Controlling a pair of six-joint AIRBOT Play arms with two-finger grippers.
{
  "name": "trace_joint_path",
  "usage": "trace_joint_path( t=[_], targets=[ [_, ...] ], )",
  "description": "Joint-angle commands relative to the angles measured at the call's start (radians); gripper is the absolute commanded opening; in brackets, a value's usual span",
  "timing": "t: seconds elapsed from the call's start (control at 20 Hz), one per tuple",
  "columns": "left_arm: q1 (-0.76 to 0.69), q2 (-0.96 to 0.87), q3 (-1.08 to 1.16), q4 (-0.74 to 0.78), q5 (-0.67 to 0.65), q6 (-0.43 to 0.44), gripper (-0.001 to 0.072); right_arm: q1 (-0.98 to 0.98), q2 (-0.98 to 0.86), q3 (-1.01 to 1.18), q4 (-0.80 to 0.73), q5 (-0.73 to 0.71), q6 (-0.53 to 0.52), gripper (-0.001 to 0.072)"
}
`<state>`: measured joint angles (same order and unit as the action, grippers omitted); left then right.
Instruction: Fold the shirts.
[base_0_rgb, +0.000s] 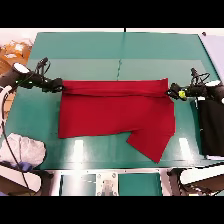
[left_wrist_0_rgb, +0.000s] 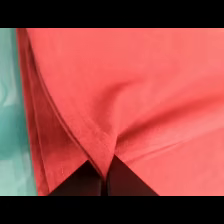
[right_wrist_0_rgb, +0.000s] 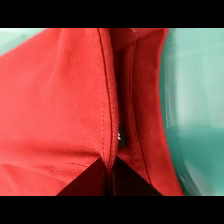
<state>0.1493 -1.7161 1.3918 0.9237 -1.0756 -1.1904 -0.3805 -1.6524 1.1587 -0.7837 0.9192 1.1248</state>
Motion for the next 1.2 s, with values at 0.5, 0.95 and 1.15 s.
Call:
trace_joint_path(
  t=[0.5, 0.95, 1.15],
  targets=[
    [-0.039, 0.0, 0.001, 0.128, -0.072, -0.304, 0.0028, -0.001, 0.002, -0.018, -0.003, -0.006, -0.003, 0.0019],
    [-0.047, 0.0, 0.001, 0.14, -0.122, -0.435, 0.0028, -0.002, 0.002, -0.018, -0.003, -0.006, -0.003, 0.002],
    [-0.047, 0.0, 0.001, 0.139, -0.12, -0.435, 0.0101, -0.002, 0.002, -0.018, -0.003, 0.004, -0.003, 0.0135]
  ],
)
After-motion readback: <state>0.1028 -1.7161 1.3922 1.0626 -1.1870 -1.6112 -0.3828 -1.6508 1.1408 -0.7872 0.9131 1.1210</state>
